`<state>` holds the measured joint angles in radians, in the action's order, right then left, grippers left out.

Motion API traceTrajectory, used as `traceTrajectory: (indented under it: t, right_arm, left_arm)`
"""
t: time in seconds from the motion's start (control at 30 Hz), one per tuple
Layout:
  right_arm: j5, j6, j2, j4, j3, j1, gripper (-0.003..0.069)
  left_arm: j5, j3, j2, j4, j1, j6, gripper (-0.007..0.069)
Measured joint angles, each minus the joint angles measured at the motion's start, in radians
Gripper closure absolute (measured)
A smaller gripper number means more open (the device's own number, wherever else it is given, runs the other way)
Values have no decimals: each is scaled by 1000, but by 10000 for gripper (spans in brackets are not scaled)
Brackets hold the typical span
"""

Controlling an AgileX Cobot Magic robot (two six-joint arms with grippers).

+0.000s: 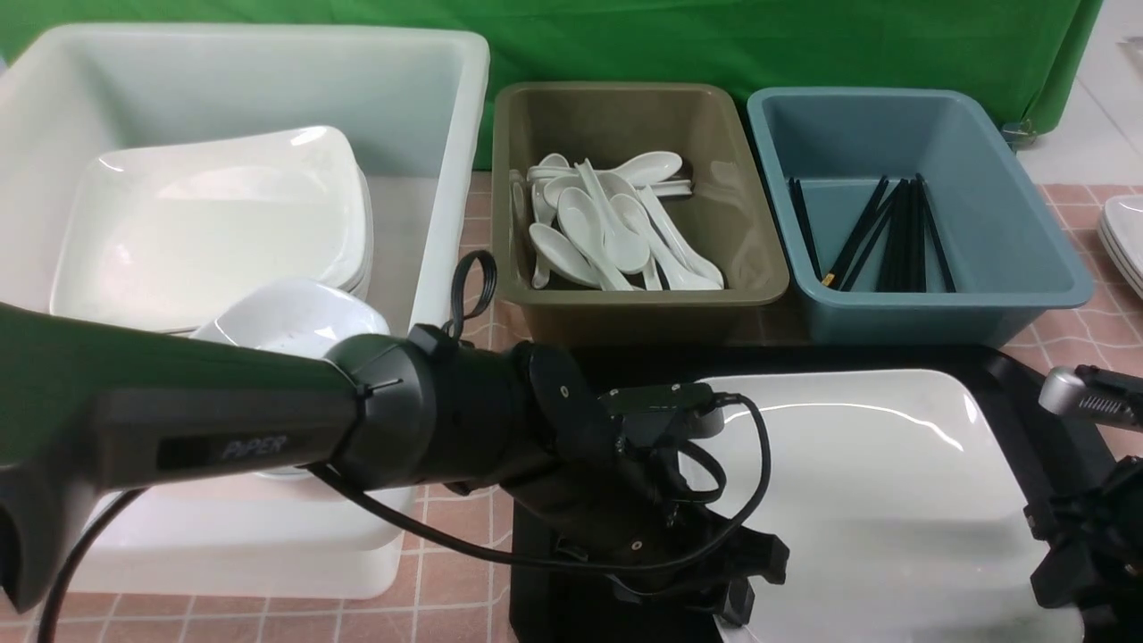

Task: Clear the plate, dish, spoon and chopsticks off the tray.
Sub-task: Use the left arm to grab a plate from the dinner plate

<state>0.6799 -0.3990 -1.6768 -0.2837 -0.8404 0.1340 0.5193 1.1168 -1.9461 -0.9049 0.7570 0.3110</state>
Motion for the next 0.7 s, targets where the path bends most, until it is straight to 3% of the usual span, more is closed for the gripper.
traceTrajectory:
  t: [0.47,0.53,0.67,0.7]
  right_arm:
    - [91,2,39,66,-36,-17,503]
    - [100,2,69,65,-36,-18,481]
    - [129,-2,159,-19,-39,-32,340]
    - [129,-2,159,-19,-39,-32,340]
  left_arm:
    - [15,-6,91,11,-7,-10,527]
    - [16,-6,137,10,-12,-12,557]
    - [35,8,224,-12,-11,-27,604]
    - [35,8,230,-11,-11,-27,604]
